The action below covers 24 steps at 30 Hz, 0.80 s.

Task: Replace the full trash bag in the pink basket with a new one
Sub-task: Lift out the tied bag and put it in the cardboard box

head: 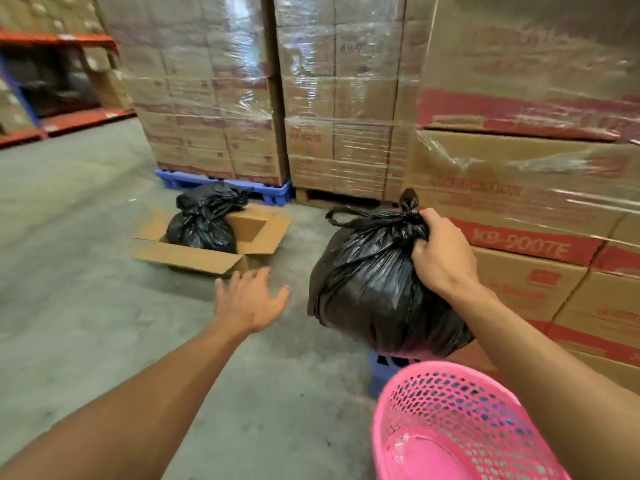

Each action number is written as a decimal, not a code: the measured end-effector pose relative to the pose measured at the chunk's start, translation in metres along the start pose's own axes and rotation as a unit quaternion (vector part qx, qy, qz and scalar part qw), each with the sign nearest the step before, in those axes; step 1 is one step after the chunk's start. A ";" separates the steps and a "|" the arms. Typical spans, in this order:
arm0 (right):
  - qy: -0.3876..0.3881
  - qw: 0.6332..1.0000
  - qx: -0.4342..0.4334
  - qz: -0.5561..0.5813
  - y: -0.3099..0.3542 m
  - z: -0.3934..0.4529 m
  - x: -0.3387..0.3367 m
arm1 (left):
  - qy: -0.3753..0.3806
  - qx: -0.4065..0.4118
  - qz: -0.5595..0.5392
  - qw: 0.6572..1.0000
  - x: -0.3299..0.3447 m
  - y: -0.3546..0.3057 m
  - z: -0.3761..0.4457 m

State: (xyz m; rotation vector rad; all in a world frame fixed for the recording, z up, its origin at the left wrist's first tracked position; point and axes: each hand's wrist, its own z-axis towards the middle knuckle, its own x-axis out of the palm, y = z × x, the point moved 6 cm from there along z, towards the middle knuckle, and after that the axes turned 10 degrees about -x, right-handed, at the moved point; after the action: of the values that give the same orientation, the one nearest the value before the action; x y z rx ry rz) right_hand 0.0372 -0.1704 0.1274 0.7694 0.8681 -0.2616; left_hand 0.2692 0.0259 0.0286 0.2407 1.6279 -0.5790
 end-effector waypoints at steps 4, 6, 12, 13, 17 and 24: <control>0.060 0.998 0.000 -0.006 0.079 0.060 -0.031 | -0.001 -0.032 -0.022 0.999 -0.122 0.021 0.010; 0.093 0.995 -0.014 -0.015 0.125 0.090 -0.048 | 0.013 -0.051 -0.036 0.998 -0.180 0.031 0.012; 0.162 0.986 -0.025 -0.013 0.247 0.168 -0.088 | 0.039 -0.068 -0.072 0.994 -0.329 0.071 0.020; 0.168 0.985 -0.024 -0.012 0.262 0.177 -0.093 | 0.042 -0.071 -0.074 0.994 -0.348 0.078 0.022; 0.184 0.983 -0.026 0.005 0.322 0.219 -0.101 | 0.037 -0.095 -0.088 0.991 -0.420 0.106 0.049; 0.223 0.974 -0.042 0.014 0.377 0.282 -0.058 | 0.031 -0.093 -0.100 0.990 -0.469 0.100 0.124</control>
State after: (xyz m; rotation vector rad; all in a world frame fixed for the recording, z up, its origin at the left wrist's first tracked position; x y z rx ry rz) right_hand 0.3551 -0.1074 0.4739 0.7738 1.2831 -0.0219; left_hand 0.4953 0.1313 0.4564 -0.0421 1.7666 -0.5709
